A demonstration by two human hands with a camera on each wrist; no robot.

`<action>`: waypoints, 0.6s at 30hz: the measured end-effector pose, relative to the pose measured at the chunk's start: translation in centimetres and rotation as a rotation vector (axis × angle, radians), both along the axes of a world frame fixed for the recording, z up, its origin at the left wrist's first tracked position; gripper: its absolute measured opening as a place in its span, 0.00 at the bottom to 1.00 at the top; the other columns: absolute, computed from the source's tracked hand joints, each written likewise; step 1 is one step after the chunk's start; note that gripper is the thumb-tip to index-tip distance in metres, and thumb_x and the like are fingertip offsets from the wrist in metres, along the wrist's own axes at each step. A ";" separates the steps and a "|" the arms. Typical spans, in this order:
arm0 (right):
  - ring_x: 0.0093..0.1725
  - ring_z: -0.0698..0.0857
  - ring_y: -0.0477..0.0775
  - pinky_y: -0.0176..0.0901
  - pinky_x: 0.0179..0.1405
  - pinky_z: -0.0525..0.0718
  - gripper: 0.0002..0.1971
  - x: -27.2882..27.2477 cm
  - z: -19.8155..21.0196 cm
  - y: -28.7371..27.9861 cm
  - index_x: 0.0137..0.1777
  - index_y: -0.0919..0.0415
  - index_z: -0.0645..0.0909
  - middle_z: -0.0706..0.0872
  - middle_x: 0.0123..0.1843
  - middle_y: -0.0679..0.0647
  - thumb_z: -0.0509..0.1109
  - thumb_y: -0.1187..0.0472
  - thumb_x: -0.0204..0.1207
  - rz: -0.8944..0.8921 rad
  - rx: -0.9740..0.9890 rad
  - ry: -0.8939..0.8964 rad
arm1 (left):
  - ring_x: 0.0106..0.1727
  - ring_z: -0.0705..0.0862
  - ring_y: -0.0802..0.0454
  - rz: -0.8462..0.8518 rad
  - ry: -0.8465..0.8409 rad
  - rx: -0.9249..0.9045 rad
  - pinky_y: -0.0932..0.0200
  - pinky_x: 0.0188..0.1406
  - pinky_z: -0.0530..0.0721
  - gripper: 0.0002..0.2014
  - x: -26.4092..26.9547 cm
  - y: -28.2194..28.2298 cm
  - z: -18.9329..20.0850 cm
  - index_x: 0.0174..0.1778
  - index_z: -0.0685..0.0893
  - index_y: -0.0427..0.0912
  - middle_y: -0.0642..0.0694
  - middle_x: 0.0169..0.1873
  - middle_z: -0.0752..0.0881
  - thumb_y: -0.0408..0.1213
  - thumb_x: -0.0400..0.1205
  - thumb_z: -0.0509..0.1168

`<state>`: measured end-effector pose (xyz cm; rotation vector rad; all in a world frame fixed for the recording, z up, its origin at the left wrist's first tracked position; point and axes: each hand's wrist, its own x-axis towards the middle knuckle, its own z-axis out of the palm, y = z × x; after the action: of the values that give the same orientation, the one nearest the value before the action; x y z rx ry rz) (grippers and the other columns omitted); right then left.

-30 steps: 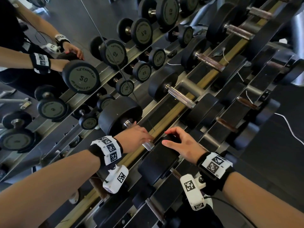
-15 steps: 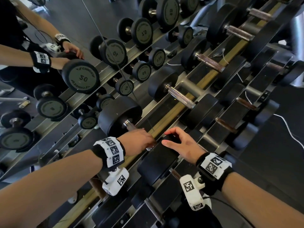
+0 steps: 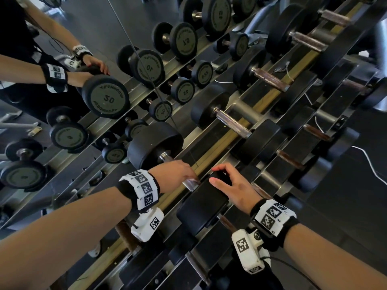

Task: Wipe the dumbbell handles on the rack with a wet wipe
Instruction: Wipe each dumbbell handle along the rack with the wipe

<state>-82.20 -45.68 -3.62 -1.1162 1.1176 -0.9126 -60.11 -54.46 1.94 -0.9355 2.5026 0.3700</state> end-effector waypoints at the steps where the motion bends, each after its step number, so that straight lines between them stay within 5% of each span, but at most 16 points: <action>1: 0.52 0.89 0.48 0.46 0.48 0.91 0.21 0.0 0.0 0.0 0.56 0.35 0.78 0.86 0.54 0.46 0.74 0.33 0.65 -0.002 0.005 -0.007 | 0.71 0.77 0.53 0.051 -0.052 -0.035 0.50 0.75 0.73 0.21 0.2 -0.6 0.3 0.72 0.80 0.51 0.51 0.68 0.81 0.30 0.84 0.64; 5: 0.50 0.90 0.47 0.42 0.45 0.90 0.22 0.0 -0.1 0.1 0.57 0.36 0.78 0.87 0.51 0.40 0.74 0.32 0.65 -0.009 0.013 -0.011 | 0.72 0.74 0.47 0.222 -0.149 -0.190 0.50 0.74 0.74 0.21 0.9 -1.4 0.8 0.74 0.78 0.48 0.46 0.69 0.79 0.32 0.84 0.63; 11: 0.50 0.90 0.48 0.44 0.46 0.90 0.22 0.1 -0.3 0.1 0.57 0.36 0.79 0.87 0.50 0.39 0.74 0.33 0.65 -0.016 0.015 -0.020 | 0.83 0.63 0.51 0.380 0.163 -0.187 0.66 0.82 0.50 0.25 2.8 0.4 -0.2 0.81 0.70 0.43 0.47 0.79 0.72 0.28 0.87 0.58; 16: 0.50 0.90 0.50 0.43 0.44 0.90 0.21 0.1 -0.3 0.1 0.56 0.36 0.79 0.88 0.51 0.42 0.74 0.33 0.65 -0.020 0.013 -0.039 | 0.66 0.71 0.57 0.397 0.287 -0.169 0.63 0.72 0.72 0.22 2.8 2.9 -1.1 0.74 0.80 0.54 0.50 0.70 0.80 0.32 0.84 0.65; 18: 0.51 0.90 0.50 0.44 0.44 0.90 0.21 0.1 -0.4 0.1 0.56 0.36 0.79 0.88 0.51 0.43 0.74 0.33 0.65 -0.012 0.017 -0.044 | 0.61 0.70 0.60 0.434 0.321 -0.217 0.67 0.68 0.70 0.22 3.5 2.6 -0.9 0.74 0.80 0.53 0.50 0.68 0.81 0.32 0.84 0.64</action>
<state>-82.12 -45.59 -4.01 -1.0717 1.0955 -0.9306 -56.58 -51.86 1.09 -1.6317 2.6456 0.4136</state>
